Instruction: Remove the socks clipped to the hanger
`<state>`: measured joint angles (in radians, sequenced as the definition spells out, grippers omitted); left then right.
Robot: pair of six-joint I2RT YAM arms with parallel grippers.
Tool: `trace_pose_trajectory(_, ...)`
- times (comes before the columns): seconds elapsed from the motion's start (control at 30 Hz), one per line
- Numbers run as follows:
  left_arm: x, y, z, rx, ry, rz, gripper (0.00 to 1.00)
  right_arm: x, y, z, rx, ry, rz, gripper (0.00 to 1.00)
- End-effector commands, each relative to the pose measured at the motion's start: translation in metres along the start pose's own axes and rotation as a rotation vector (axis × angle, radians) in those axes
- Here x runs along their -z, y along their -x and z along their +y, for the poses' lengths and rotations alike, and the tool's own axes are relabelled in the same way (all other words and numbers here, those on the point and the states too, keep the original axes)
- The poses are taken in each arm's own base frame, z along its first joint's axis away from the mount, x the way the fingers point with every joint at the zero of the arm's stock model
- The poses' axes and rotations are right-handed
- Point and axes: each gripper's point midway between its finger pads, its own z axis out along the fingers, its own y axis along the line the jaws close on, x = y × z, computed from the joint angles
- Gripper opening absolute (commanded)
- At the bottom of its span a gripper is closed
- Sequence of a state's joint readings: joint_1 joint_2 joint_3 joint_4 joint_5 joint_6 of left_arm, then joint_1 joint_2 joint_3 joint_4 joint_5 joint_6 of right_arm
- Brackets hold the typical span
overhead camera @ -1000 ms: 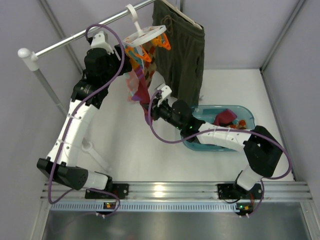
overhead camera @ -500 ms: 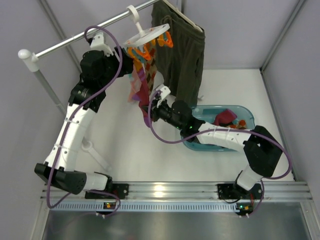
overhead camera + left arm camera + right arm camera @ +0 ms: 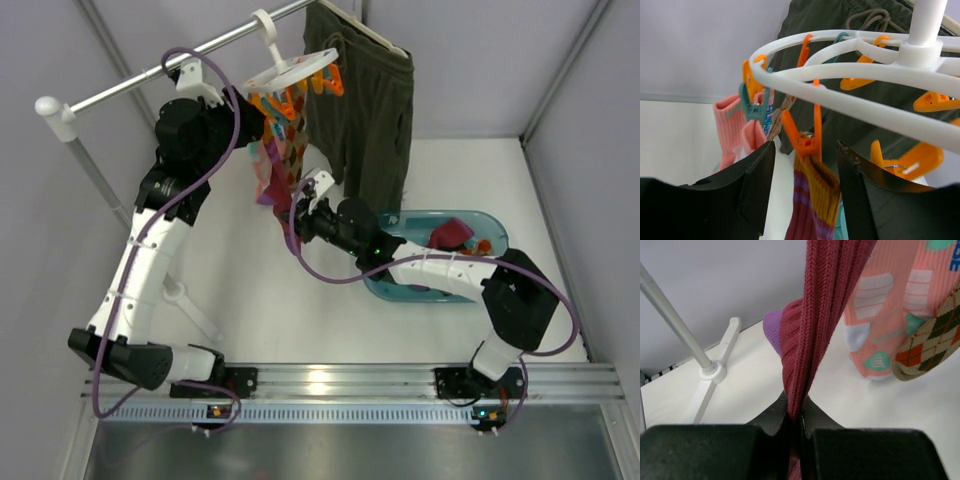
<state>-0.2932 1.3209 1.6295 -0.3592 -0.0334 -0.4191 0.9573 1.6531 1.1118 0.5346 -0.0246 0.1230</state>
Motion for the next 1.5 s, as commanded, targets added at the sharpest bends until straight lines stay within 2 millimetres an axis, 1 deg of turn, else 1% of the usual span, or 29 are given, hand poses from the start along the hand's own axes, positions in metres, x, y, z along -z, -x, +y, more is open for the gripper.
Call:
trace_pose_trajectory(0.0, -0.019, 0.029, -0.016, -0.008, -0.065, -0.084, 0.56, -0.006, 0.024, 0.017, 0.011, 0.068, -0.05, 0.0)
trace_pose_trajectory(0.07, -0.023, 0.034, -0.028, -0.015, -0.126, -0.104, 0.54, -0.005, 0.025, 0.018, 0.011, 0.072, -0.049, 0.01)
trace_pose_trajectory(0.2, -0.038, 0.038, -0.03, -0.023, -0.128, -0.115, 0.52, -0.008, 0.023, 0.019, 0.018, 0.081, -0.034, 0.01)
trace_pose_trajectory(0.27, -0.043, 0.037, -0.029, -0.024, -0.126, -0.113, 0.4, -0.007, 0.021, 0.021, 0.023, 0.093, -0.03, 0.0)
trace_pose_trajectory(0.3, -0.046, 0.036, -0.028, -0.025, -0.119, -0.111, 0.31, -0.006, 0.02, 0.02, 0.024, 0.091, -0.027, 0.0)
trace_pose_trajectory(0.33, -0.047, 0.035, -0.026, -0.026, -0.113, -0.112, 0.29, -0.005, 0.021, 0.02, 0.029, 0.092, -0.029, 0.0)
trace_pose_trajectory(0.4, -0.05, 0.034, -0.023, -0.033, -0.1, -0.112, 0.16, -0.001, 0.014, 0.019, 0.033, 0.091, -0.017, 0.0)
trace_pose_trajectory(0.43, -0.051, 0.033, -0.022, -0.033, -0.096, -0.109, 0.08, 0.004, 0.01, 0.018, 0.032, 0.084, -0.007, 0.0)
trace_pose_trajectory(0.47, -0.052, 0.031, -0.021, -0.033, -0.093, -0.107, 0.08, 0.008, 0.006, 0.017, 0.03, 0.082, 0.001, 0.0)
trace_pose_trajectory(0.5, -0.053, 0.03, -0.02, -0.031, -0.089, -0.105, 0.08, 0.017, 0.011, 0.018, 0.029, 0.08, -0.01, 0.0)
trace_pose_trajectory(0.53, -0.053, 0.03, -0.019, -0.028, -0.084, -0.104, 0.06, 0.026, -0.007, 0.014, 0.027, 0.065, 0.025, 0.0)
trace_pose_trajectory(0.57, -0.053, 0.028, -0.02, -0.023, -0.086, -0.101, 0.01, 0.033, -0.009, 0.012, 0.026, 0.056, 0.027, 0.0)
trace_pose_trajectory(0.6, -0.054, 0.026, -0.018, -0.023, -0.083, -0.096, 0.0, 0.043, -0.002, 0.012, 0.026, 0.05, 0.005, 0.0)
trace_pose_trajectory(0.63, -0.054, 0.026, -0.018, -0.022, -0.084, -0.096, 0.0, 0.053, -0.018, 0.005, 0.024, 0.024, 0.037, 0.0)
trace_pose_trajectory(0.67, -0.055, 0.023, -0.017, -0.014, -0.081, -0.09, 0.0, 0.06, -0.021, 0.004, 0.025, 0.017, 0.04, 0.0)
trace_pose_trajectory(0.7, -0.055, 0.022, -0.017, -0.01, -0.08, -0.089, 0.0, 0.067, -0.013, 0.003, 0.025, 0.01, 0.016, 0.0)
trace_pose_trajectory(0.73, -0.055, 0.021, -0.018, -0.007, -0.087, -0.084, 0.0, 0.071, -0.019, -0.001, 0.02, 0.001, 0.027, 0.0)
trace_pose_trajectory(0.77, -0.056, 0.02, -0.019, 0.003, -0.09, -0.079, 0.08, 0.072, -0.016, -0.002, 0.021, 0.002, 0.024, 0.0)
trace_pose_trajectory(0.83, -0.056, 0.018, -0.02, 0.012, -0.096, -0.073, 0.34, 0.069, -0.007, -0.005, 0.028, 0.006, 0.028, 0.0)
trace_pose_trajectory(0.87, -0.056, 0.017, -0.022, 0.018, -0.106, -0.068, 0.43, 0.067, -0.003, -0.005, 0.038, 0.009, 0.03, 0.0)
trace_pose_trajectory(0.9, -0.055, 0.017, -0.023, 0.017, -0.112, -0.067, 0.62, 0.063, -0.003, -0.006, 0.044, 0.013, 0.038, 0.0)
trace_pose_trajectory(0.97, -0.055, 0.018, -0.023, 0.016, -0.114, -0.07, 0.77, 0.055, 0.008, -0.002, 0.061, 0.04, 0.032, 0.0)
trace_pose_trajectory(1.1, -0.053, 0.019, -0.022, -0.008, -0.111, -0.075, 0.8, 0.042, 0.014, 0.001, 0.063, 0.067, 0.038, 0.0)
trace_pose_trajectory(1.2, -0.053, 0.021, -0.024, -0.029, -0.123, -0.082, 0.64, 0.039, 0.018, 0.002, 0.052, 0.093, 0.024, 0.0)
trace_pose_trajectory(1.23, -0.054, 0.02, -0.024, -0.035, -0.126, -0.082, 0.51, 0.038, 0.018, 0.003, 0.05, 0.102, 0.023, 0.0)
trace_pose_trajectory(1.33, -0.054, 0.022, -0.025, -0.05, -0.133, -0.091, 0.35, 0.037, 0.015, 0.003, 0.039, 0.117, 0.027, 0.0)
trace_pose_trajectory(1.37, -0.054, 0.021, -0.024, -0.051, -0.133, -0.089, 0.26, 0.036, 0.016, 0.003, 0.038, 0.119, 0.024, 0.0)
trace_pose_trajectory(1.43, -0.055, 0.02, -0.024, -0.051, -0.132, -0.088, 0.19, 0.036, 0.013, 0.002, 0.035, 0.12, 0.032, 0.0)
trace_pose_trajectory(1.47, -0.055, 0.019, -0.023, -0.048, -0.129, -0.087, 0.12, 0.036, 0.012, 0.0, 0.035, 0.116, 0.036, 0.0)
